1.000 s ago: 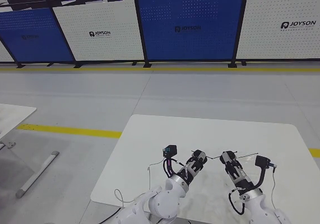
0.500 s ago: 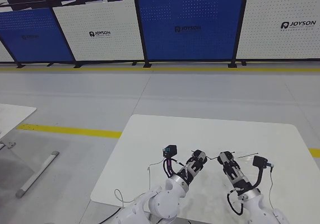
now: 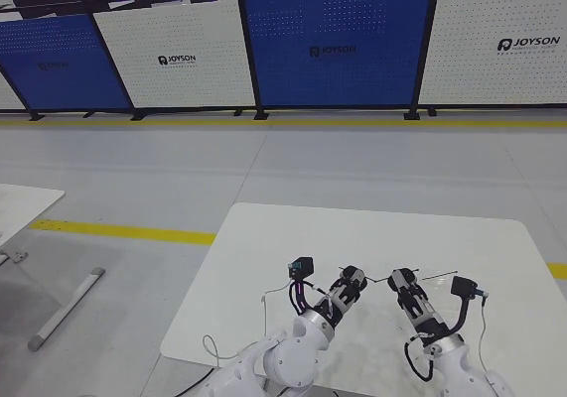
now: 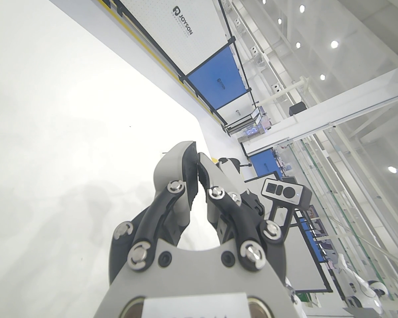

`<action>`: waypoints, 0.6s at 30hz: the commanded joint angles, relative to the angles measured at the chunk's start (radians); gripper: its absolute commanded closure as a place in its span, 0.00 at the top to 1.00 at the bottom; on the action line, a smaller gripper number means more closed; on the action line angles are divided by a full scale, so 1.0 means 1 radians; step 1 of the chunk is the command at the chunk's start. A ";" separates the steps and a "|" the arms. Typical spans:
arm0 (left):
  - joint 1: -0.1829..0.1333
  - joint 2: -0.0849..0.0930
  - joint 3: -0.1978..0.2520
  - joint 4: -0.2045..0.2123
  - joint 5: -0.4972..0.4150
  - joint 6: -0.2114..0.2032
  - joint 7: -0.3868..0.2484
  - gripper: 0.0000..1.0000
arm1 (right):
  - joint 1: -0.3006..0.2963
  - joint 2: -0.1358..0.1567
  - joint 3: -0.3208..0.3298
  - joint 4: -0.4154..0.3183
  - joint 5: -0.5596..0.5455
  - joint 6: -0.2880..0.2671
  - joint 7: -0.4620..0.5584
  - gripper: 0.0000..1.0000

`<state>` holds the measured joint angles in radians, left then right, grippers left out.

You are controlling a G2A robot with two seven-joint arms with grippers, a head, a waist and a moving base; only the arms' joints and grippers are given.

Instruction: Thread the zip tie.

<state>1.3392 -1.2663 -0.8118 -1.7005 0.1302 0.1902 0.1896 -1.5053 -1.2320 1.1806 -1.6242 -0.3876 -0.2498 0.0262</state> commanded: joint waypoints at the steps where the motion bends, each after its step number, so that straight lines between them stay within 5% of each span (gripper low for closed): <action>1: 0.002 -0.001 -0.003 0.001 0.004 -0.002 -0.003 0.00 | -0.001 -0.001 0.001 0.000 0.003 -0.001 0.000 0.00; 18: 0.012 -0.009 -0.016 0.001 0.028 -0.004 -0.005 0.00 | -0.013 -0.006 0.010 -0.011 -0.008 -0.001 0.005 0.00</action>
<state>1.3512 -1.2750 -0.8279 -1.6992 0.1584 0.1863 0.1846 -1.5193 -1.2380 1.1920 -1.6356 -0.3941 -0.2513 0.0306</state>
